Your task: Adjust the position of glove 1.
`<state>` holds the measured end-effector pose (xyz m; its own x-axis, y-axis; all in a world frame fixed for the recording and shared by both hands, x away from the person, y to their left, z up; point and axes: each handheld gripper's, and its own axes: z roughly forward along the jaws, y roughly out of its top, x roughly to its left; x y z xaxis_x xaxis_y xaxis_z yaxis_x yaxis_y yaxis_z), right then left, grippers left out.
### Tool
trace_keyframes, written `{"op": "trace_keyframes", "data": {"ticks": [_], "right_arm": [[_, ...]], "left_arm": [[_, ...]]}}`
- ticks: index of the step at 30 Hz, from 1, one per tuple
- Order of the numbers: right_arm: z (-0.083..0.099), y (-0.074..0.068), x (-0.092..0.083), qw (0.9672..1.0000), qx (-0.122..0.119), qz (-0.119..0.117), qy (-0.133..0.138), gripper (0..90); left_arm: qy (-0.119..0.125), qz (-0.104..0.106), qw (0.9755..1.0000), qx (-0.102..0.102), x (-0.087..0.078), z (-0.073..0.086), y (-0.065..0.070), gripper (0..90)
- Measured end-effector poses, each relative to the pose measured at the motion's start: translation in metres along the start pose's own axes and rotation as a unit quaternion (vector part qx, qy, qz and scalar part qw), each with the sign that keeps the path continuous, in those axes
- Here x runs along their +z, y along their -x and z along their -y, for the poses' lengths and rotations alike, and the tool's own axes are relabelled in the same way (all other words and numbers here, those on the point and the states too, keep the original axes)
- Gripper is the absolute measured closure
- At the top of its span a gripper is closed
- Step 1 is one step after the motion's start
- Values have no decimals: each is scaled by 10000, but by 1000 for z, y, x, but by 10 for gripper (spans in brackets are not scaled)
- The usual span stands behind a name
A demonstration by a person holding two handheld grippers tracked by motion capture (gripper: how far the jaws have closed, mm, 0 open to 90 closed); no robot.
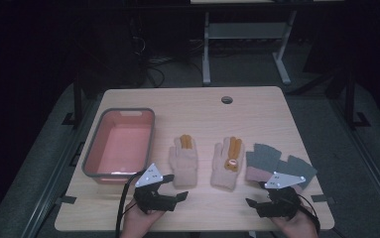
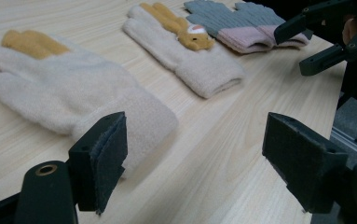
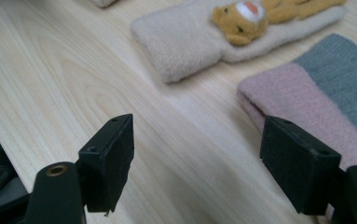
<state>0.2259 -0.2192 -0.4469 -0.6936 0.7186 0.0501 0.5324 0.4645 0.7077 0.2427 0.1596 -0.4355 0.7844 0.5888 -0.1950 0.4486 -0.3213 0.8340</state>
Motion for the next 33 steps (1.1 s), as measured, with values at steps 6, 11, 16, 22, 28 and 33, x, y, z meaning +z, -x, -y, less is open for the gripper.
{"op": "trace_keyframes", "data": {"ticks": [6,11,16,22,28,33], "right_arm": [[-8,-1,0,9999,-42,-82,-58,261],[-21,1,3,9996,-138,-124,-223,256],[-39,4,9,9990,-300,-190,-277,246],[-61,6,20,9973,-324,-429,-502,254],[-82,10,32,9957,-359,-596,-619,255],[-96,15,41,9943,-455,-582,-763,248]], "left_arm": [[-39,72,10000,-20,0,2,-1,217],[17,40,10000,-40,-2,2,-1,217],[31,18,10000,-31,-2,2,-1,217],[5,7,10000,-44,-1,3,-2,217],[25,16,10000,-48,-1,2,-2,217],[40,16,10000,13,-2,1,0,217]]}}
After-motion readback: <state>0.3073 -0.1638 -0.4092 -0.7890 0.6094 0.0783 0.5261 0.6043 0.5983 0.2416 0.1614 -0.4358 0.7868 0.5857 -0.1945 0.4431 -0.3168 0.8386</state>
